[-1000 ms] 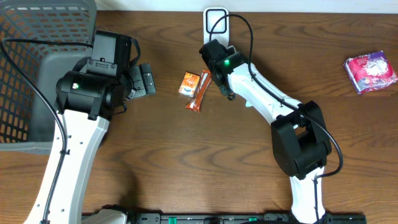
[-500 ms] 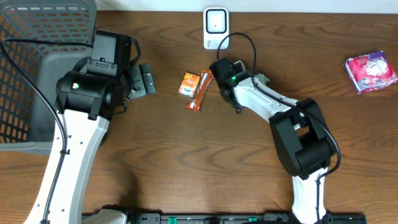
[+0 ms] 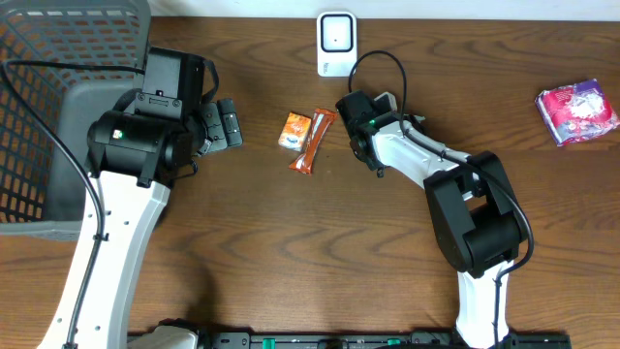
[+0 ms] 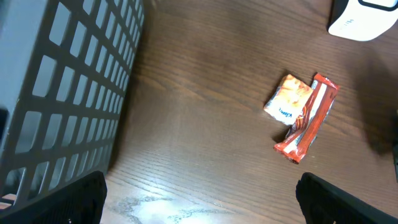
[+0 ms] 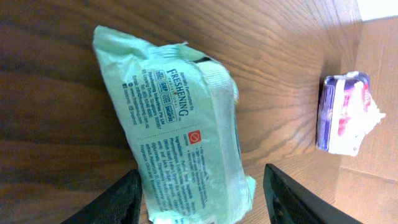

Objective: Scan the item barcode

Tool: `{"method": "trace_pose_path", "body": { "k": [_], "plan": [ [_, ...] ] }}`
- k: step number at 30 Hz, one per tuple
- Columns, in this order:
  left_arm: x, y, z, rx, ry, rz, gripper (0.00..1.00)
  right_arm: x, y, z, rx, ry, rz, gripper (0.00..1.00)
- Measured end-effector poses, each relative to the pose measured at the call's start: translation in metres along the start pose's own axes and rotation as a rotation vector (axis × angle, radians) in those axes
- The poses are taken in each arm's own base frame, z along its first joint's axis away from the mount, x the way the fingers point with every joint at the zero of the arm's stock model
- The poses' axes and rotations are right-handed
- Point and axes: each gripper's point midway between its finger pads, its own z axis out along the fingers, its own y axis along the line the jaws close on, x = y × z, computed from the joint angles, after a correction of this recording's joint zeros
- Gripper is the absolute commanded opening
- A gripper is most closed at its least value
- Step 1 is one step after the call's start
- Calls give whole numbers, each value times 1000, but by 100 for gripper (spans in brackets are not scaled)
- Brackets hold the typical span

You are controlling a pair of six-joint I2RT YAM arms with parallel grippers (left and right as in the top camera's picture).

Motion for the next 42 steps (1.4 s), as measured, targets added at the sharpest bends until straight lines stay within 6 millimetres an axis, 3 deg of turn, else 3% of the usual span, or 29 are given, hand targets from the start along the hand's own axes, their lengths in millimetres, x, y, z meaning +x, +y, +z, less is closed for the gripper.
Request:
{"method": "trace_pose_path", "body": {
  "k": [7, 17, 19, 21, 25, 30, 32, 34, 35, 38, 42],
  "plan": [
    [0, 0, 0, 0, 0, 0, 98, -6, 13, 1, -83, -21, -30, 57],
    [0, 0, 0, 0, 0, 0, 98, 2, -7, 27, -112, 30, 24, 54],
    [0, 0, 0, 0, 0, 0, 98, 4, -10, 31, -121, 37, 36, 42],
    [0, 0, 0, 0, 0, 0, 98, 5, -10, 34, -142, 44, 47, 24],
    [0, 0, 0, 0, 0, 0, 98, 9, -8, 33, -167, 66, 81, 21],
    [0, 0, 0, 0, 0, 0, 98, 11, -2, 18, -287, 138, 122, 20],
    [0, 0, 0, 0, 0, 0, 98, 1, 3, 6, -403, 148, 158, 17],
    [0, 0, 0, 0, 0, 0, 98, -23, 5, -13, -570, 124, 225, 4],
    [0, 0, 0, 0, 0, 0, 98, -33, 5, -21, -645, 108, 257, 3],
    [0, 0, 0, 0, 0, 0, 98, -60, 1, -42, -890, 60, 353, 6],
    [0, 0, 0, 0, -1, 0, 98, -64, 1, -61, -1184, 74, 450, 6]
  ]
}}
